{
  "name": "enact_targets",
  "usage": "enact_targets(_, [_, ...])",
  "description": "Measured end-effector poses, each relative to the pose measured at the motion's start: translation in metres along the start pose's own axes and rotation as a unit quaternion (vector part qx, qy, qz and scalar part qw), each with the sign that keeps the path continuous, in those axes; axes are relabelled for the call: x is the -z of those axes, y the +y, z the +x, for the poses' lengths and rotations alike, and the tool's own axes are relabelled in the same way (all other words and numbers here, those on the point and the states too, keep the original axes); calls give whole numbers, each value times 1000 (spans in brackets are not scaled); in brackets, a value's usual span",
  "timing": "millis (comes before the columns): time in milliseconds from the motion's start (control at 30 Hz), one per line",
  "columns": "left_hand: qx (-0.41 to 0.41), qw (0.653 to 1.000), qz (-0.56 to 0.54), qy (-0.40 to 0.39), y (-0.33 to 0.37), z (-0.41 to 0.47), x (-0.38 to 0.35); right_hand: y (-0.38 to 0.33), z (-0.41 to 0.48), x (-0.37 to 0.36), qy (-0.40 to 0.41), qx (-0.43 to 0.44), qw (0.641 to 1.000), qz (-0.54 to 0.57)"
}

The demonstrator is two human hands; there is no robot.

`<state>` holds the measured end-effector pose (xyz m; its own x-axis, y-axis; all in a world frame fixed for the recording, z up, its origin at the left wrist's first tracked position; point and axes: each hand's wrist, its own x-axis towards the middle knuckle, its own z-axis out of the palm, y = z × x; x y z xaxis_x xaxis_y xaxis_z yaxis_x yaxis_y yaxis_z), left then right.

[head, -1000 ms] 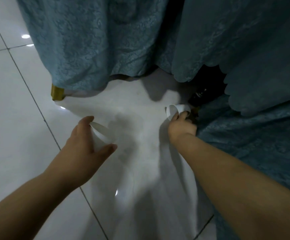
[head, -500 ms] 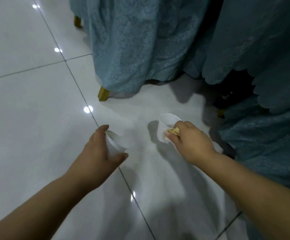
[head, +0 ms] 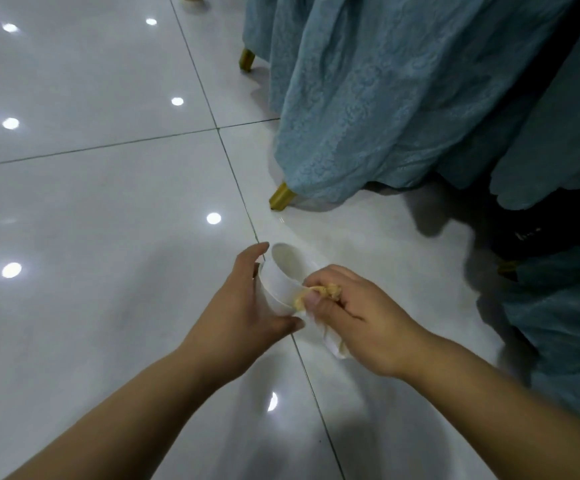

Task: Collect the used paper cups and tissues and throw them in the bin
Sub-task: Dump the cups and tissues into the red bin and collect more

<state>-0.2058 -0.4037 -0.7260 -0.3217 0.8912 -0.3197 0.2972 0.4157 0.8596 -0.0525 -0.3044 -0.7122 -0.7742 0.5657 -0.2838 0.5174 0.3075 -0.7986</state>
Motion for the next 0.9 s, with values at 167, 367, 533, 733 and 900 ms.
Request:
enact_targets(167, [-4, 1000, -16, 17, 5, -2, 7, -12, 4, 8, -63, -56, 993, 88])
enact_targets(367, [44, 995, -61, 64, 53, -45, 35, -83, -19, 45, 70, -104, 978, 165])
enact_targets(533, [67, 988, -102, 91, 135, -79, 93, -178, -44, 93, 83, -116, 975, 168])
enact_targets(733, [32, 987, -114, 107, 275, -132, 182, -322, -89, 157, 123, -124, 962, 211])
enact_targets(900, [-16, 989, -122, 83, 399, -185, 253, -451, -138, 216, 193, -126, 939, 254])
